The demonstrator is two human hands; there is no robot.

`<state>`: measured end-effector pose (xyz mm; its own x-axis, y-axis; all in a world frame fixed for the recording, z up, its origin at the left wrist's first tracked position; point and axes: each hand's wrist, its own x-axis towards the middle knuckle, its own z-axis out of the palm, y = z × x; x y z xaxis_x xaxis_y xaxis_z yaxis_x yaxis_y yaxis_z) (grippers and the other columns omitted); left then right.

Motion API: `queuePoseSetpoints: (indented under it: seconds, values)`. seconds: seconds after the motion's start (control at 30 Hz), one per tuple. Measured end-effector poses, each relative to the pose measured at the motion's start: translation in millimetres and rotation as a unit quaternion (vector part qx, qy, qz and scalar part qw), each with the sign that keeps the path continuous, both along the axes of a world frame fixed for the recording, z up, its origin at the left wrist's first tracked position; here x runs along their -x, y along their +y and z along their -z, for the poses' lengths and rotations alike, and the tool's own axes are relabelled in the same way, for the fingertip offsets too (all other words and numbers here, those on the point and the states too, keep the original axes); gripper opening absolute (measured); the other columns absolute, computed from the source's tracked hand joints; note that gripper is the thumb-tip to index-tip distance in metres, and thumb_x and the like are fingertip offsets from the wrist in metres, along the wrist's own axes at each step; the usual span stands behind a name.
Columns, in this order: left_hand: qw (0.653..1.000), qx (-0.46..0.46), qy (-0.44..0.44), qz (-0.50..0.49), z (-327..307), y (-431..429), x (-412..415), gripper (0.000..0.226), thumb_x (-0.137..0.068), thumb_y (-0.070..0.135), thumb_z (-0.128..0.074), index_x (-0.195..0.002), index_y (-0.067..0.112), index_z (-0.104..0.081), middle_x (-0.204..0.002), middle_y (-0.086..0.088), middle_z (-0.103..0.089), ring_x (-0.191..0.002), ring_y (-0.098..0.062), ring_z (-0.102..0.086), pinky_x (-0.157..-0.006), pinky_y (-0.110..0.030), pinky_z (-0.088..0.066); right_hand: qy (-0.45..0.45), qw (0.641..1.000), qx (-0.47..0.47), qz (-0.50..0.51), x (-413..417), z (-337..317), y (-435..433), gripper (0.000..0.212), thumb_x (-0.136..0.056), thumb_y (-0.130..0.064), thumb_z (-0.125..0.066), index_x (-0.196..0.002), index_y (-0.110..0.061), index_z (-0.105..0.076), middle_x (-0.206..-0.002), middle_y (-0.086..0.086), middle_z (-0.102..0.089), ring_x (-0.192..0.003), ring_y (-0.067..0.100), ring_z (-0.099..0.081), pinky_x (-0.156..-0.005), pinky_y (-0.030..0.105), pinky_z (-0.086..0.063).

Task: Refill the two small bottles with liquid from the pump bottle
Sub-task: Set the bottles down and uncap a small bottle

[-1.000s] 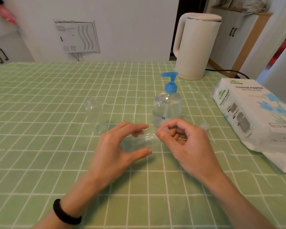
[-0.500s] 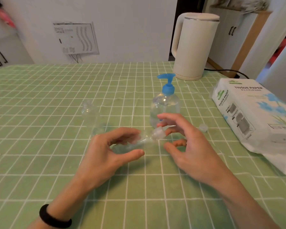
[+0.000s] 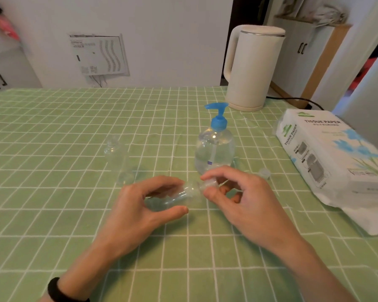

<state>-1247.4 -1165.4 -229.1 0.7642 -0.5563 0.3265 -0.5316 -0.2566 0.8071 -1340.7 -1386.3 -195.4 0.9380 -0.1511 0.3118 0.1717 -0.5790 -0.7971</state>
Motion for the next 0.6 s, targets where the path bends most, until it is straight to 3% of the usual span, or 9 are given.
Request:
queuePoseSetpoints:
  seconds: [0.1, 0.27, 0.33, 0.4, 0.43, 0.5, 0.6]
  values:
    - [1.0, 0.022, 0.004, -0.011, 2, 1, -2, 0.05, -0.073, 0.059, -0.085, -0.12, 0.05, -0.072, -0.113, 0.027, -0.077, -0.105, 0.005, -0.073, -0.094, -0.012, -0.054, -0.025, 0.999, -0.009, 0.042, -1, -2, -9, 0.021, -0.093, -0.031, -0.07, -0.114, -0.036, -0.073, -0.1, -0.023, -0.071, -0.091, 0.005, -0.069, -0.068, 0.019, -0.057]
    - [0.999, 0.038, 0.011, -0.012, 5, 0, -4, 0.053, -0.068, 0.061, -0.084, -0.119, 0.051, -0.072, -0.114, 0.024, -0.078, -0.107, 0.004, -0.073, -0.095, -0.012, -0.054, -0.04, 0.968, 0.03, 0.246, 2, -4, -52, 0.031, -0.098, -0.027, -0.067, -0.128, -0.035, -0.07, -0.113, -0.026, -0.066, -0.091, -0.017, -0.061, -0.065, 0.002, -0.048]
    - [0.999, 0.035, 0.012, -0.009, 8, -1, -4, 0.052, -0.071, 0.059, -0.088, -0.119, 0.05, -0.073, -0.115, 0.023, -0.078, -0.108, 0.002, -0.074, -0.097, -0.015, -0.055, -0.004, 0.952, 0.051, 0.302, 5, -2, -65, 0.034, -0.096, -0.025, -0.069, -0.13, -0.031, -0.068, -0.105, -0.02, -0.067, -0.083, -0.008, -0.065, -0.073, 0.012, -0.055]
    - [0.999, 0.032, 0.013, -0.007, 9, -2, -3, 0.052, -0.071, 0.059, -0.089, -0.119, 0.052, -0.072, -0.115, 0.024, -0.077, -0.109, 0.002, -0.074, -0.098, -0.016, -0.055, 0.044, 0.938, 0.055, 0.34, 6, 2, -73, 0.03, -0.091, -0.024, -0.074, -0.119, -0.024, -0.065, -0.096, -0.014, -0.066, -0.085, 0.008, -0.068, -0.085, 0.039, -0.059]
    - [0.999, 0.032, 0.014, -0.005, 9, -2, -3, 0.053, -0.07, 0.063, -0.088, -0.119, 0.053, -0.072, -0.115, 0.025, -0.077, -0.109, 0.003, -0.073, -0.097, -0.015, -0.054, 0.063, 0.932, 0.059, 0.353, 6, 4, -76, 0.026, -0.087, -0.023, -0.075, -0.111, -0.022, -0.064, -0.093, -0.011, -0.067, -0.089, 0.019, -0.068, -0.087, 0.045, -0.056]
    - [0.999, 0.032, 0.012, -0.002, 9, -2, -2, 0.058, -0.066, 0.068, -0.084, -0.12, 0.053, -0.071, -0.116, 0.025, -0.077, -0.109, 0.003, -0.073, -0.096, -0.013, -0.054, 0.09, 0.924, 0.075, 0.363, 6, 7, -80, 0.019, -0.084, -0.021, -0.077, -0.1, -0.022, -0.066, -0.091, -0.008, -0.069, -0.093, 0.028, -0.067, -0.087, 0.045, -0.055]
    - [0.999, 0.042, 0.019, 0.0, 11, -2, -5, 0.053, -0.071, 0.059, -0.09, -0.12, 0.05, -0.072, -0.117, 0.023, -0.077, -0.111, 0.0, -0.074, -0.099, -0.016, -0.054, 0.108, 0.921, 0.089, 0.363, 6, 9, -82, 0.016, -0.082, -0.015, -0.078, -0.096, -0.021, -0.073, -0.087, -0.007, -0.071, -0.088, 0.023, -0.069, -0.079, 0.032, -0.051]
